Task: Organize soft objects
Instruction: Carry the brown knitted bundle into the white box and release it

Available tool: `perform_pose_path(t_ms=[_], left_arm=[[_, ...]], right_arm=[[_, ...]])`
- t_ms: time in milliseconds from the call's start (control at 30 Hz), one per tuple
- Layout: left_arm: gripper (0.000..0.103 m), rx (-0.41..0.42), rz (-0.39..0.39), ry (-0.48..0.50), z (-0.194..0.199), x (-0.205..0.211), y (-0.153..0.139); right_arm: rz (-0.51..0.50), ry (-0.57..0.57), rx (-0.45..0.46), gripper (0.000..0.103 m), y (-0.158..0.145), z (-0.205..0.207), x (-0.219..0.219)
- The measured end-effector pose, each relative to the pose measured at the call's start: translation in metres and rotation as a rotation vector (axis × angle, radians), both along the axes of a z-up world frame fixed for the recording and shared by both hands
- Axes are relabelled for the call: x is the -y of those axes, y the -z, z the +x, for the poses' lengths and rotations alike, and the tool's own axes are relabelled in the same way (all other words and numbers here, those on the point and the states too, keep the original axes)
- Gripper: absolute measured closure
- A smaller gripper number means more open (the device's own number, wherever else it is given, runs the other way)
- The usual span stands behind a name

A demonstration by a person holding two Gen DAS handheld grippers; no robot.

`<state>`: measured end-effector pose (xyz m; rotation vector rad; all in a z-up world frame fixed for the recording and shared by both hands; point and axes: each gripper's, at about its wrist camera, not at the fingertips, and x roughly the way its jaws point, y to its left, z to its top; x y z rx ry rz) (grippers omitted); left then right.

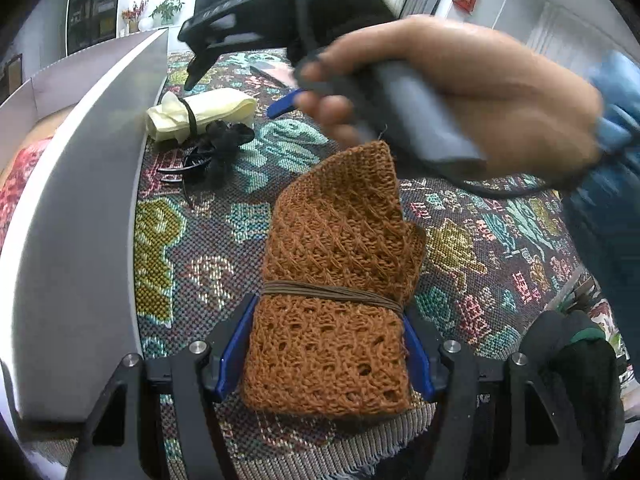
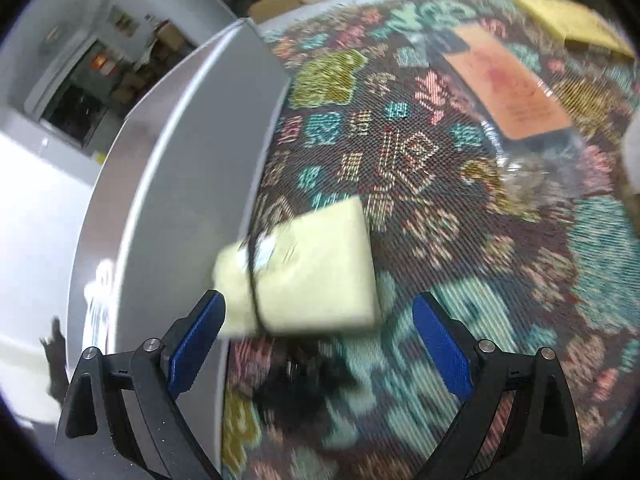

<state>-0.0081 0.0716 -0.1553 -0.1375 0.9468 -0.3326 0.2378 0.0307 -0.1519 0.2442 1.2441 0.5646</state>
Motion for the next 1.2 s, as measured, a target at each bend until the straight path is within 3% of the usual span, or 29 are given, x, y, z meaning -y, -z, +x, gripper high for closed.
perform_pose_path(t_ms=[67,100,133,167,233,400,633,800,933,1033,1100,1167,1200], left_arm=[[0.038,-0.001,0.0,0.007,-0.002,0.0,0.0],[0.038,-0.002,0.007,0.011,-0.002,0.001,0.0],[0.038,-0.004,0.01,0.013,-0.001,0.002,0.001],[0.038,-0.007,0.01,0.015,-0.001,0.001,0.001],[0.038,-0.014,0.006,0.015,0.001,0.001,0.003],[0.038,-0.006,-0.008,0.019,-0.001,0.003,-0.001],[0.038,-0.007,-0.06,0.016,0.0,0.006,-0.011],[0.038,0.031,-0.155,-0.002,0.006,-0.001,-0.047],[0.038,0.107,-0.2,-0.052,0.011,-0.03,-0.09],[0.037,0.167,-0.167,-0.154,0.011,-0.074,-0.119],[0.036,0.198,-0.113,-0.247,0.007,-0.11,-0.131],[0.03,0.211,-0.01,-0.379,0.002,-0.149,-0.135],[0.015,0.203,0.044,-0.443,0.0,-0.167,-0.133]], right_arm=[[0.012,-0.019,-0.017,0.01,0.011,0.005,-0.01],[-0.011,-0.042,0.018,0.045,0.007,0.004,-0.014],[-0.031,-0.064,0.026,0.07,0.005,0.003,-0.016],[-0.056,-0.052,0.034,0.072,0.004,0.001,-0.014],[0.016,-0.011,0.026,0.083,0.0,-0.003,0.002],[0.042,0.076,0.166,0.085,-0.045,-0.031,0.056],[0.055,0.217,0.294,0.085,-0.106,-0.074,0.131],[0.153,0.223,0.356,0.085,-0.154,-0.092,0.147],[0.248,0.147,0.375,0.085,-0.196,-0.101,0.114],[0.299,0.058,0.358,0.085,-0.214,-0.108,0.067],[0.34,-0.012,0.337,0.085,-0.217,-0.11,0.025],[0.366,-0.076,0.316,0.081,-0.215,-0.111,-0.018],[0.356,-0.105,0.325,0.067,-0.211,-0.115,-0.041]])
